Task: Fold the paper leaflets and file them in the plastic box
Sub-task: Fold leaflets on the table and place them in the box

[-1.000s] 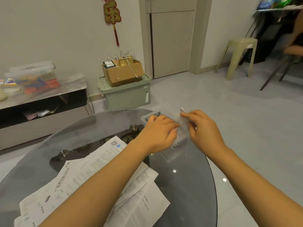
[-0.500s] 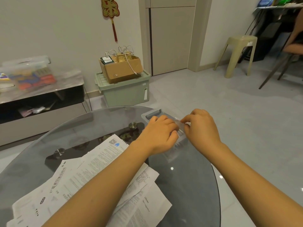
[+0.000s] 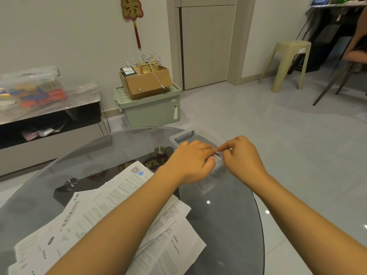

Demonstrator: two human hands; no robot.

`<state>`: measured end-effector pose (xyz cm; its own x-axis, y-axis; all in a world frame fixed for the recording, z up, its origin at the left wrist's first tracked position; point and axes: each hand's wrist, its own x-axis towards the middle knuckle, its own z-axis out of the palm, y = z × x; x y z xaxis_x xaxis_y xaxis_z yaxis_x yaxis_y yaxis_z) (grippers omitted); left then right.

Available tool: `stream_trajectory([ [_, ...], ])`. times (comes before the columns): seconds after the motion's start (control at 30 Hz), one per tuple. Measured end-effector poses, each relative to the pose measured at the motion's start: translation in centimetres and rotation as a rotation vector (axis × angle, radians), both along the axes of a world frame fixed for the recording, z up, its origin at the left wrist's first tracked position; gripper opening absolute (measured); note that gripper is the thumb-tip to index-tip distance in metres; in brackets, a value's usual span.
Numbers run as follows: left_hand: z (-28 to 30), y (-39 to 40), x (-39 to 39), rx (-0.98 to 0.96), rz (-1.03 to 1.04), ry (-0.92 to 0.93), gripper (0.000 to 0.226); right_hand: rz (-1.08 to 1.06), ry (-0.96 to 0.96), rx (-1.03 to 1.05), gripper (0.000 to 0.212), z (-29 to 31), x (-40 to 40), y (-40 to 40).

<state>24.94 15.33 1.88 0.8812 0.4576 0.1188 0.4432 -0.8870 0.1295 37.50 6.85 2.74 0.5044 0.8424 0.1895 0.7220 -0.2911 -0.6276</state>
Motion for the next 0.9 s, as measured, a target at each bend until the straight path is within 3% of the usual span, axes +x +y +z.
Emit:
stream_trajectory([
  [0.17, 0.3, 0.0, 0.2, 0.019, 0.012, 0.088, 0.062, 0.023, -0.003, 0.024, 0.027, -0.3, 0.2, -0.2],
  [0.37, 1.0, -1.8, -2.0, -0.007, 0.147, -0.116, 0.065, 0.055, -0.230, 0.079, 0.025, -0.1, -1.1, -1.4],
  [0.5, 1.5, -4.6, -6.1, -0.034, 0.271, -0.174, 0.059, 0.184, -0.236, 0.113, 0.023, 0.2, -3.9, -2.3],
  [0.63, 1.5, -8.1, -10.2, -0.080, 0.402, -0.138, 0.046, 0.315, -0.179, 0.125, 0.024, 0.3, -7.3, -3.4],
  [0.9, -0.6, -12.6, -16.8, -0.211, 0.750, 0.033, 0.059, 0.545, -0.247, 0.009, 0.031, -1.5, -13.3, -5.6],
])
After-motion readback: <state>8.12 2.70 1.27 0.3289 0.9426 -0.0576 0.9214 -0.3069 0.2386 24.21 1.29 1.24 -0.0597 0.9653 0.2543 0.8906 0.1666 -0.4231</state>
